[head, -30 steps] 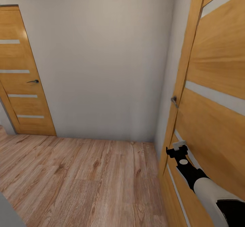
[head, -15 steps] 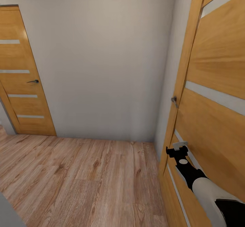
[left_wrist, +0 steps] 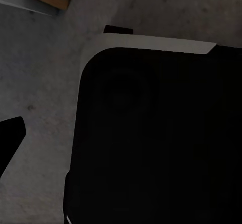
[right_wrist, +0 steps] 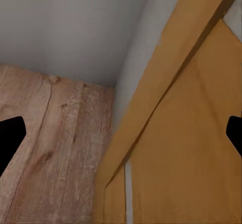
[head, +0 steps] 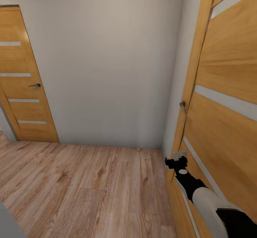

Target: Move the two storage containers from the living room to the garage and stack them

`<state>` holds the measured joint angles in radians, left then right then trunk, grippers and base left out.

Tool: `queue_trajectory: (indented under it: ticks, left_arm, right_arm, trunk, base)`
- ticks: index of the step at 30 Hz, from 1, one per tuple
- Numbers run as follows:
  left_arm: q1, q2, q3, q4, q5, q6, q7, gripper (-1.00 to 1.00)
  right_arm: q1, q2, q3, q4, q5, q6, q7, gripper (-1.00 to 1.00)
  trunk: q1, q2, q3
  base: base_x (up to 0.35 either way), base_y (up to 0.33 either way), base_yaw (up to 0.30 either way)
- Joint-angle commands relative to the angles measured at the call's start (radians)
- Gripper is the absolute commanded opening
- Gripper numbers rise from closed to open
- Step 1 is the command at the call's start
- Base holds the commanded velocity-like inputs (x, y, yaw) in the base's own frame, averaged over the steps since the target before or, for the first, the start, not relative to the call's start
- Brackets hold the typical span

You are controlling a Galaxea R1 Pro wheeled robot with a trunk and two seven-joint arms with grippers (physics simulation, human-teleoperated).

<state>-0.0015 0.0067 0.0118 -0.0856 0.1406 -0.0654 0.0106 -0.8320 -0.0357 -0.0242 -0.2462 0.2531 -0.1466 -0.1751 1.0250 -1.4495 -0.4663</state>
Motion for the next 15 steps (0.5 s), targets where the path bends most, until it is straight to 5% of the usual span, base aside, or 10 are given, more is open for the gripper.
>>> queue_trajectory:
  ticks: [1,7,15]
  left_arm:
    - [0.000,0.000,0.000,0.000,0.007,-0.002,0.001,1.00]
    - [0.000,-0.001,0.000,0.000,0.007,-0.002,0.000,1.00]
    - [0.000,0.001,0.000,0.000,0.007,-0.002,0.000,1.00]
  right_arm:
    - [-0.001,0.022,-0.003,0.020,0.010,-0.003,-0.003,1.00]
    - [-0.001,0.064,-0.001,0.083,0.011,-0.007,0.038,1.00]
    - [0.002,0.046,-0.003,0.237,0.012,-0.012,0.124,1.00]
  trunk:
    - [0.000,-0.001,-0.001]
    - [0.000,-0.001,-0.001]
    - [0.000,-0.001,-0.001]
  base:
    - [0.000,0.000,0.000]
    - [0.000,0.000,0.000]
    - [0.000,0.000,0.000]
